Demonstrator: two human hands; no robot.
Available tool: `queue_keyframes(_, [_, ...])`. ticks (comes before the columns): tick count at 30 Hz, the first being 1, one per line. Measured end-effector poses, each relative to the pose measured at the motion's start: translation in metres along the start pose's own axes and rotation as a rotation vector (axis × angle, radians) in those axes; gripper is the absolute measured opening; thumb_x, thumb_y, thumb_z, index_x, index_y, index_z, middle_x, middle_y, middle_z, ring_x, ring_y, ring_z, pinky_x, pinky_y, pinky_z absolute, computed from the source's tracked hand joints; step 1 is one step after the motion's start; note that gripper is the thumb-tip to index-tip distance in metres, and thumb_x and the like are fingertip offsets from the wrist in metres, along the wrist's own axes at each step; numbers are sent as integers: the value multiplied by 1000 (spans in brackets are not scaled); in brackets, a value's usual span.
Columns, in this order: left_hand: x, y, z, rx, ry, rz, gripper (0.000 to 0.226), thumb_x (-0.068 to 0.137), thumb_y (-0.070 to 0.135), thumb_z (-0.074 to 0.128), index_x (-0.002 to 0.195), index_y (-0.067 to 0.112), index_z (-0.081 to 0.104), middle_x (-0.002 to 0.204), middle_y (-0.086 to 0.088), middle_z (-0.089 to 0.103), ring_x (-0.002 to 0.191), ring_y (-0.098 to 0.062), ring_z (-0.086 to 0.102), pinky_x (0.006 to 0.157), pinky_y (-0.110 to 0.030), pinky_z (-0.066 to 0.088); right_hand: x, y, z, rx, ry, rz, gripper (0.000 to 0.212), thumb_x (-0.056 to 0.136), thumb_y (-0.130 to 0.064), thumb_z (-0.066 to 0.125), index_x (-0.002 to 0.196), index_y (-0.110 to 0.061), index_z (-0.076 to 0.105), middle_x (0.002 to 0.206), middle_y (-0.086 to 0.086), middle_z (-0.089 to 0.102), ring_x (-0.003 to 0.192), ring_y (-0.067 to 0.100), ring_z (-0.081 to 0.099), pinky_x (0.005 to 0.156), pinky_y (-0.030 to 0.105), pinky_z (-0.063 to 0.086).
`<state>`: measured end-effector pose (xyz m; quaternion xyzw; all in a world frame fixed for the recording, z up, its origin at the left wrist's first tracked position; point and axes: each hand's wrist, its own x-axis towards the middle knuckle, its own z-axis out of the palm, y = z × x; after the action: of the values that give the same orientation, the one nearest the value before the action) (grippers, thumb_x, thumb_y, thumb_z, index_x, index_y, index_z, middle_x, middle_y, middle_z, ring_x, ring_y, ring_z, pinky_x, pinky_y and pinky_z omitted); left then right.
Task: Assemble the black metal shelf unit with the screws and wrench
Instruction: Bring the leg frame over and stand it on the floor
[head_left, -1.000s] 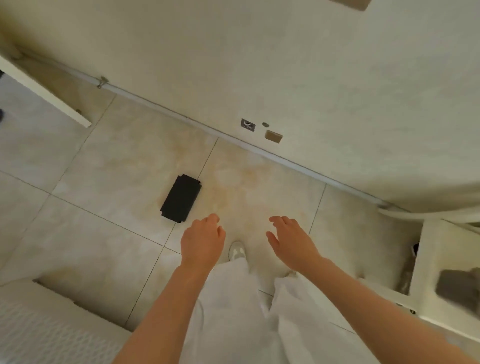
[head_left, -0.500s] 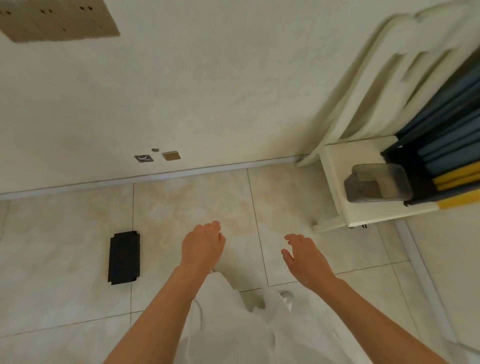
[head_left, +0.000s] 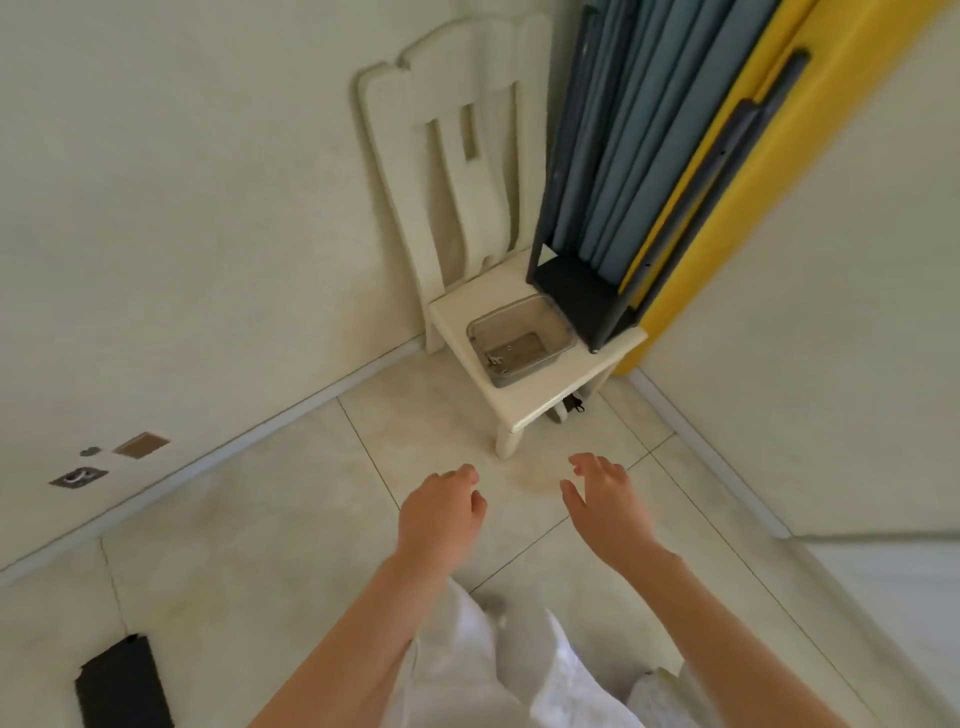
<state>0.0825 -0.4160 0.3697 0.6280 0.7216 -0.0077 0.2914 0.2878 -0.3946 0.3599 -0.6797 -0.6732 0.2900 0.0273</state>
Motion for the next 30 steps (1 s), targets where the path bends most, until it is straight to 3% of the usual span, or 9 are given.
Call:
queue_keyframes(8, [80, 106, -17, 57, 28, 182, 27, 102, 23, 46, 124, 17, 60, 107, 0, 71, 102, -22, 62, 81, -36, 53, 44, 60, -58, 54, 113, 108, 40, 101, -34, 46, 138, -17, 47, 127, 0, 59, 125, 19, 46, 95, 33, 49])
queue_keyframes(13, [142, 156, -35, 32, 42, 251, 28, 102, 26, 48, 126, 18, 60, 110, 0, 71, 102, -22, 65, 81, -37, 55, 99, 82, -108, -18, 131, 113, 42, 102, -35, 45, 141, -18, 45, 134, 0, 56, 130, 18, 44, 101, 33, 47])
queue_keyframes(18, [210, 199, -60, -2, 81, 280, 27, 103, 32, 51, 128, 23, 57, 108, 3, 71, 97, -13, 67, 64, -20, 44, 157, 99, -163, -10, 167, 127, 39, 102, -35, 46, 137, -19, 47, 130, 0, 58, 125, 18, 48, 100, 33, 47])
queue_keyframes(22, [253, 236, -77, -55, 128, 270, 31, 103, 32, 53, 133, 24, 53, 106, 7, 68, 83, -5, 62, 55, -12, 37, 201, 114, -202, 8, 244, 120, 32, 102, -33, 48, 131, -19, 52, 119, -2, 62, 112, 17, 53, 88, 26, 45])
queue_keyframes(27, [291, 277, -80, -187, 160, 232, 49, 100, 31, 58, 146, 22, 42, 133, 4, 58, 87, -2, 53, 54, -10, 35, 252, 136, -243, 27, 267, 62, 31, 101, -32, 49, 129, -18, 55, 116, -1, 63, 110, 19, 55, 88, 26, 45])
queue_keyframes(30, [312, 300, -73, -297, 160, 182, 55, 99, 29, 62, 149, 22, 38, 138, 2, 51, 89, -4, 55, 54, -7, 38, 288, 150, -263, 33, 243, 5, 33, 102, -32, 49, 131, -18, 54, 118, 0, 63, 113, 19, 55, 91, 28, 46])
